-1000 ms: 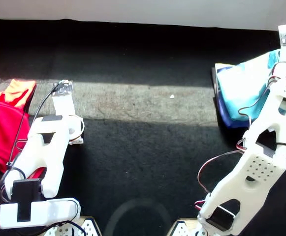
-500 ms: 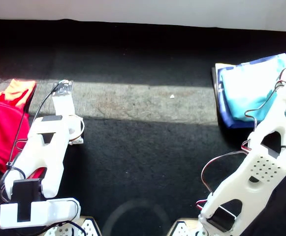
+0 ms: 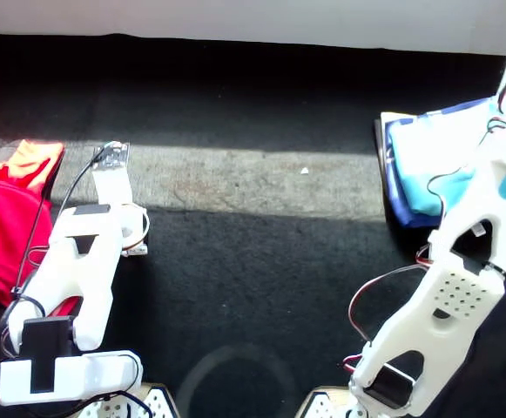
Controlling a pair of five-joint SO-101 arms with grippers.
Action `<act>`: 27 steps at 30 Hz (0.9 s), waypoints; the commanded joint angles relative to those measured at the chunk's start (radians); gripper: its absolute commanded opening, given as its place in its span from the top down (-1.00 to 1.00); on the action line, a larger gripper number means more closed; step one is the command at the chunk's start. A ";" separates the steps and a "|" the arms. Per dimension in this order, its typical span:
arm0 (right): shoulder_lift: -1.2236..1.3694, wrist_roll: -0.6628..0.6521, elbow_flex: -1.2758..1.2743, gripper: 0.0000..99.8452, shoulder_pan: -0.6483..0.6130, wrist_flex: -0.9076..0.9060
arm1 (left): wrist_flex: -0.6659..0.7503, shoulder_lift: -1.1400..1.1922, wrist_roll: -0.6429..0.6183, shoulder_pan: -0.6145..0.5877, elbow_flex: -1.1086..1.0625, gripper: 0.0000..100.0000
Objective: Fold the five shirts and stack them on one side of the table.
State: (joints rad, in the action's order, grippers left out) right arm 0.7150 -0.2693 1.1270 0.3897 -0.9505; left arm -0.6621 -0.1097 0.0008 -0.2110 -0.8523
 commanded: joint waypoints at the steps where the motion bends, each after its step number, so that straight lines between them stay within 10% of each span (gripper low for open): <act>1: -0.008 -0.049 -0.053 0.99 -0.012 -0.042 | 0.025 -0.015 0.006 -0.007 -0.001 0.98; 17: -0.007 -0.127 -0.549 0.99 0.064 0.417 | 0.025 -0.015 0.006 -0.007 -0.001 0.98; 27: -0.019 0.009 -0.351 0.99 0.102 0.410 | 0.025 -0.015 0.006 -0.007 -0.001 0.98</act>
State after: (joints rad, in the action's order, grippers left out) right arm 0.7181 -0.3583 0.6421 0.4557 -0.5531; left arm -0.6621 -0.1097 0.0008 -0.2110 -0.8523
